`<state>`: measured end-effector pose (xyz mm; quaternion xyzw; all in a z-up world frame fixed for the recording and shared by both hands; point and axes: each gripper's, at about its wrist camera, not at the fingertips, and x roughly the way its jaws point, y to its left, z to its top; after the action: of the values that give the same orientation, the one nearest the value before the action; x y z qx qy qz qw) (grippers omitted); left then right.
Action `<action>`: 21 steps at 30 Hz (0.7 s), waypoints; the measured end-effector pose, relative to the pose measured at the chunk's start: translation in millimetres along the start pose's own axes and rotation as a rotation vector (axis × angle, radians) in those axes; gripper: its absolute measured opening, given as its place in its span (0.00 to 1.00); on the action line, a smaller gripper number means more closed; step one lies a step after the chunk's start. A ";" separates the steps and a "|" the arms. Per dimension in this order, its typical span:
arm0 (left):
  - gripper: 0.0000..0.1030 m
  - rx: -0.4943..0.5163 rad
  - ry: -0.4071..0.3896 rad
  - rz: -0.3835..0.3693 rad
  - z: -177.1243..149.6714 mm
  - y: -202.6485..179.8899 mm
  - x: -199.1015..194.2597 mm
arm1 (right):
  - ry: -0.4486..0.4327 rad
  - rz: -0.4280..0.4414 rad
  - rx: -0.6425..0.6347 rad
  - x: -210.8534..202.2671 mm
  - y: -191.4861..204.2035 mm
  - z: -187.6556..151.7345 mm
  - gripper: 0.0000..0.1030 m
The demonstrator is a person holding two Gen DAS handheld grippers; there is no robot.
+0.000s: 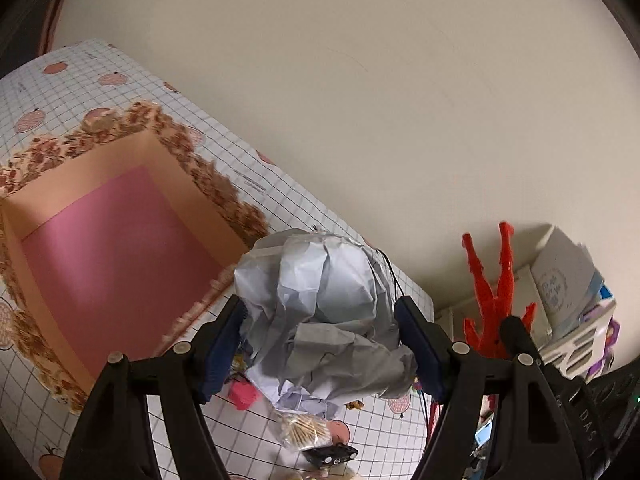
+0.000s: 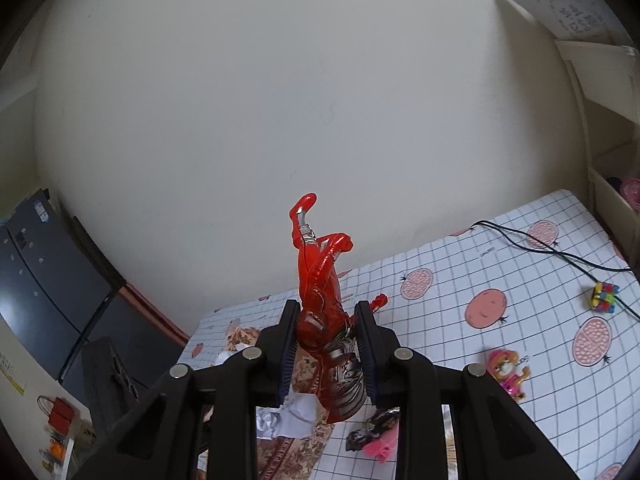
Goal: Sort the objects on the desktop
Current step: 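Lift the red figure and paper ball and carry both over the floral box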
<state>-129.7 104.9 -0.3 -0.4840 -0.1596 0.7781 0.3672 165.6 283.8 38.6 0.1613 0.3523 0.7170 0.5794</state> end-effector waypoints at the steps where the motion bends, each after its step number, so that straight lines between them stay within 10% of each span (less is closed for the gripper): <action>1: 0.74 -0.016 -0.007 -0.003 1.9 5.2 -3.6 | 0.009 0.007 0.000 6.4 1.0 -2.9 0.29; 21: 0.74 -0.211 -0.138 0.019 34.5 77.3 -52.3 | 0.073 0.126 0.051 33.5 48.9 -37.6 0.29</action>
<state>-178.2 18.1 2.9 -0.4668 -0.2611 0.7918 0.2949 97.2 299.5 40.2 0.1716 0.3805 0.7481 0.5158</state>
